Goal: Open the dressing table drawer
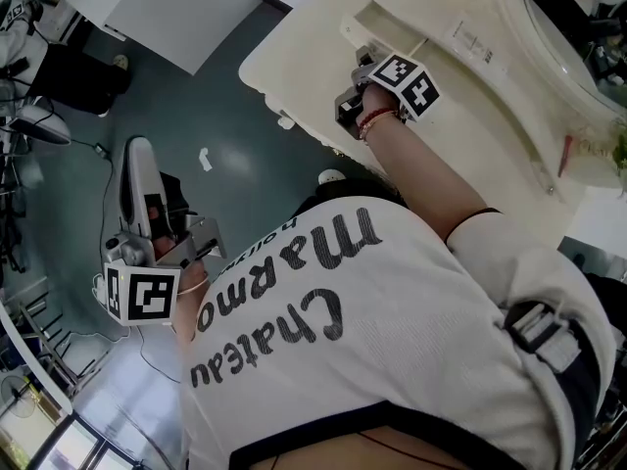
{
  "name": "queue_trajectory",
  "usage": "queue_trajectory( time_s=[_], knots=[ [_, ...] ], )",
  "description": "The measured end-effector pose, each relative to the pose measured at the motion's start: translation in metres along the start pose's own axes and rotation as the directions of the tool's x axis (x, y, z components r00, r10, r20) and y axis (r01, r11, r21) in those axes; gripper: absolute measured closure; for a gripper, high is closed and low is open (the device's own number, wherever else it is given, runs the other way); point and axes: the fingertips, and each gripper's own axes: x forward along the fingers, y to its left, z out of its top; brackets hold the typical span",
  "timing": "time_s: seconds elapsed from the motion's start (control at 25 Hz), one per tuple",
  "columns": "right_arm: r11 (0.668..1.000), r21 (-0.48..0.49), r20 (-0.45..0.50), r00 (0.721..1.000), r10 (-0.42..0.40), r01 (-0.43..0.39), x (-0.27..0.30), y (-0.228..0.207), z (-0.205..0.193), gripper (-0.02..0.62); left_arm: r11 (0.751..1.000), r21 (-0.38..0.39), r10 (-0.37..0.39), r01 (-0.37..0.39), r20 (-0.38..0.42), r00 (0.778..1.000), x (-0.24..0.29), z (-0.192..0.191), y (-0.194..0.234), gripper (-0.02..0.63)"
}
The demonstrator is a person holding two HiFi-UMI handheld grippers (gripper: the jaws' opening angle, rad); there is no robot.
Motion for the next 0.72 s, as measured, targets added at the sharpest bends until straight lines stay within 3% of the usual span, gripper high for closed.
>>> queue_trajectory(
  time_s=[0.72],
  knots=[
    [1.0,0.012,0.004,1.0,0.002,-0.002,0.0007,-0.0032,0.0032,0.488,1.0,0.009,0.014,-0.014,0.012,1.0,-0.0067,0.0011,-0.004,0.584]
  ],
)
